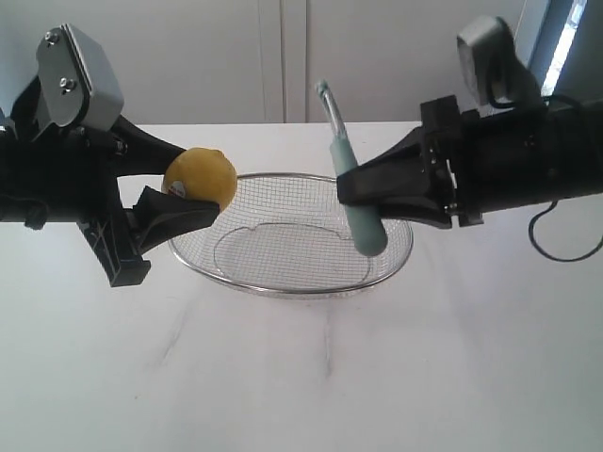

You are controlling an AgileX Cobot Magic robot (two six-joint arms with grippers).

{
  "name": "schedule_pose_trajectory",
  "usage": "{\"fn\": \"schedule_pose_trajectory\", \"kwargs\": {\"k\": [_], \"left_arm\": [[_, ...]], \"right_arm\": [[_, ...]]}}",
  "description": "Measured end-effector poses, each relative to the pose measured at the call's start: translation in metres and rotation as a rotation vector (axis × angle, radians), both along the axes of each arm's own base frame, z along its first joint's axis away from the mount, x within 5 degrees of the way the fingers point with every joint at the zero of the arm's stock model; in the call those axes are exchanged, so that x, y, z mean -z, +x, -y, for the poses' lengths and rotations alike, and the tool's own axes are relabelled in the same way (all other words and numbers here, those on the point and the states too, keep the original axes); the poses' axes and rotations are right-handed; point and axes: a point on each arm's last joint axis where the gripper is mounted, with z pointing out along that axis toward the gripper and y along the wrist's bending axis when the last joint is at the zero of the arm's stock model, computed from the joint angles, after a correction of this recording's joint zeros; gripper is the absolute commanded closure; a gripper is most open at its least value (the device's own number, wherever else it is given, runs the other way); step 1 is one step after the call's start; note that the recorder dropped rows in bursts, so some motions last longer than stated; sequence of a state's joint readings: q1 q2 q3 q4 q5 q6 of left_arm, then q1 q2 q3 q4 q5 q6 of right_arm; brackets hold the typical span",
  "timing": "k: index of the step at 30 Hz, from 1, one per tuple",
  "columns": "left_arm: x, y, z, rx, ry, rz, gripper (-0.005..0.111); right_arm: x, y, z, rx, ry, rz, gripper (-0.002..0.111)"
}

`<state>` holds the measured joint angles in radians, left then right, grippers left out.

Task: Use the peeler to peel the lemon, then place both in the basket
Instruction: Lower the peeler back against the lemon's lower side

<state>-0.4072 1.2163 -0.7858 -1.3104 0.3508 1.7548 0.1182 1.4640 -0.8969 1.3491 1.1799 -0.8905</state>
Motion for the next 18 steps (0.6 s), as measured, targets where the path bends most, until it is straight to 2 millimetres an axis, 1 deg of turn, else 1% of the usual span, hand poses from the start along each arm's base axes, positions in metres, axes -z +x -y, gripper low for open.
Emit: {"fn": "schedule_pose_trajectory", "kwargs": {"k": [4, 6, 9, 13, 18], "left_arm": [[0.000, 0.000, 0.000, 0.000, 0.000, 0.000, 0.107], [0.000, 0.000, 0.000, 0.000, 0.000, 0.000, 0.107], [0.000, 0.000, 0.000, 0.000, 0.000, 0.000, 0.107], [0.000, 0.000, 0.000, 0.000, 0.000, 0.000, 0.107], [0.000, 0.000, 0.000, 0.000, 0.000, 0.000, 0.107]], "right_arm": [[0.026, 0.007, -0.016, -0.058, -0.016, -0.096, 0.108], [0.041, 0.008, -0.028, -0.097, -0.018, -0.152, 0.108], [0.056, 0.009, -0.044, -0.139, 0.011, -0.197, 0.108], [0.066, 0.009, -0.060, -0.167, 0.062, -0.213, 0.108], [0.071, 0.008, -0.067, -0.176, 0.071, -0.223, 0.108]]}}
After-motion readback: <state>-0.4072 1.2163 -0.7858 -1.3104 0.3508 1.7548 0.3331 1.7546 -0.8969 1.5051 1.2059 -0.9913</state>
